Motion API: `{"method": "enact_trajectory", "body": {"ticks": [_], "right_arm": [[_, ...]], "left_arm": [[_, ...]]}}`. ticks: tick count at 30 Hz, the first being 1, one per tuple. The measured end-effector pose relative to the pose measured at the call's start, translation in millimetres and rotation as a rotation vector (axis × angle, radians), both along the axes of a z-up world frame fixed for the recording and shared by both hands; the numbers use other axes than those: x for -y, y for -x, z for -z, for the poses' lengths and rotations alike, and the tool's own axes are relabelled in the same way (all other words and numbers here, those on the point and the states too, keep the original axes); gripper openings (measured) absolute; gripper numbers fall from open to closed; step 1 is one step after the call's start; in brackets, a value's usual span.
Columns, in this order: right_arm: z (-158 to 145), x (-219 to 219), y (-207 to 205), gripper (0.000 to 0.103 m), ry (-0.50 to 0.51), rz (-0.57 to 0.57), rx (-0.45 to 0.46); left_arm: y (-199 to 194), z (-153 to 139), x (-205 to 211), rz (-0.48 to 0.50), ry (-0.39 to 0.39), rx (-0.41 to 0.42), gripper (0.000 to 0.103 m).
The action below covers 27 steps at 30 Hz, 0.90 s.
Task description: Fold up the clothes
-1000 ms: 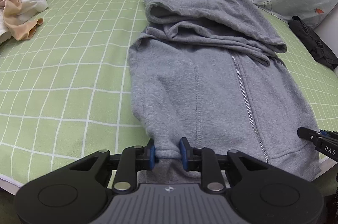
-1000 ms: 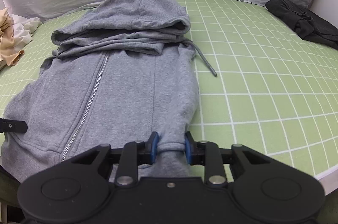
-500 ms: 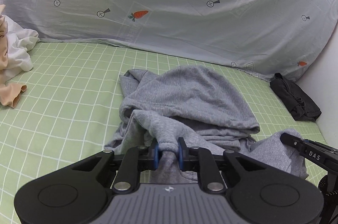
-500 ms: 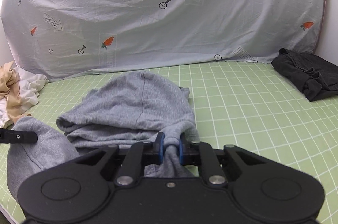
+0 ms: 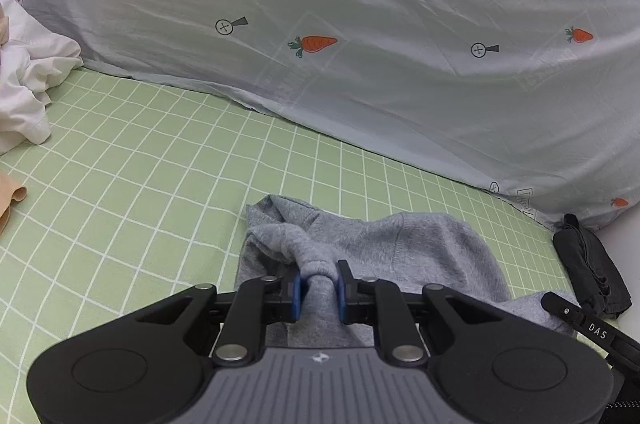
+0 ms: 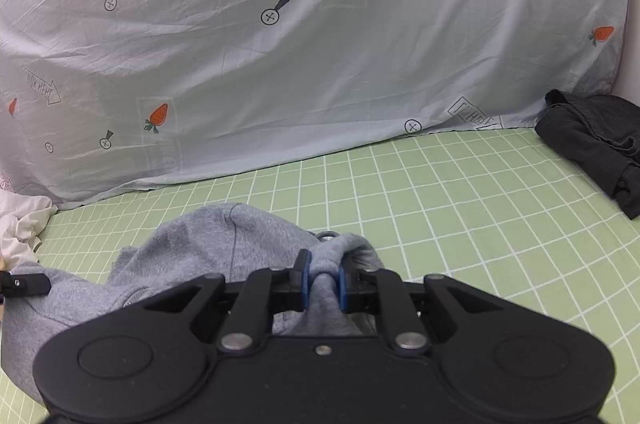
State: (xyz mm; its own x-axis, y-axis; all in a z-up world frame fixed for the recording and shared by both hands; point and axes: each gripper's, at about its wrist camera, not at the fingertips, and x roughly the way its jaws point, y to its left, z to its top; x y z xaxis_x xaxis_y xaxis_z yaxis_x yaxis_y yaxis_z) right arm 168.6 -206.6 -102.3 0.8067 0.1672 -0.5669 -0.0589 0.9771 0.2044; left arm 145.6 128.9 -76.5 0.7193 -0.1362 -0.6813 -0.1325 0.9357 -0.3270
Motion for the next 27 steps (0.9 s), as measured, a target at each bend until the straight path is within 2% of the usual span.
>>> {"method": "enact_trajectory", "body": {"ticks": [4, 8, 11, 15, 17, 18, 19, 21, 23, 26, 27], "right_arm": [[27, -12, -45, 0.015, 0.019, 0.007, -0.093], [49, -16, -65, 0.017, 0.012, 0.022, -0.162], [45, -13, -75, 0.018, -0.003, 0.011, -0.198], [35, 1, -86, 0.022, -0.101, 0.036, -0.231], [28, 4, -88, 0.029, -0.089, 0.060, -0.204], [23, 5, -87, 0.041, -0.069, 0.074, -0.183], [18, 6, -87, 0.047, -0.047, 0.087, -0.159], [9, 13, -85, 0.048, -0.010, 0.108, -0.126], [3, 22, -82, 0.049, 0.011, 0.129, -0.113], [7, 34, -66, 0.051, 0.043, 0.153, -0.127], [10, 38, -59, 0.052, 0.052, 0.161, -0.134]], "left_arm": [[-45, 27, -7, -0.036, 0.017, -0.096, 0.018], [-64, 49, -16, -0.077, 0.080, -0.170, 0.019], [-72, 52, -21, -0.097, 0.112, -0.206, 0.020], [-79, 47, -33, -0.135, 0.202, -0.218, 0.023], [-84, 45, -36, -0.137, 0.222, -0.213, 0.023], [-85, 44, -36, -0.133, 0.212, -0.214, 0.024], [-84, 43, -36, -0.131, 0.210, -0.213, 0.024], [-81, 41, -36, -0.128, 0.208, -0.210, 0.025], [-74, 37, -38, -0.134, 0.203, -0.193, 0.030], [-60, 26, -45, -0.170, 0.162, -0.140, 0.048], [-55, 21, -49, -0.198, 0.132, -0.114, 0.058]]}}
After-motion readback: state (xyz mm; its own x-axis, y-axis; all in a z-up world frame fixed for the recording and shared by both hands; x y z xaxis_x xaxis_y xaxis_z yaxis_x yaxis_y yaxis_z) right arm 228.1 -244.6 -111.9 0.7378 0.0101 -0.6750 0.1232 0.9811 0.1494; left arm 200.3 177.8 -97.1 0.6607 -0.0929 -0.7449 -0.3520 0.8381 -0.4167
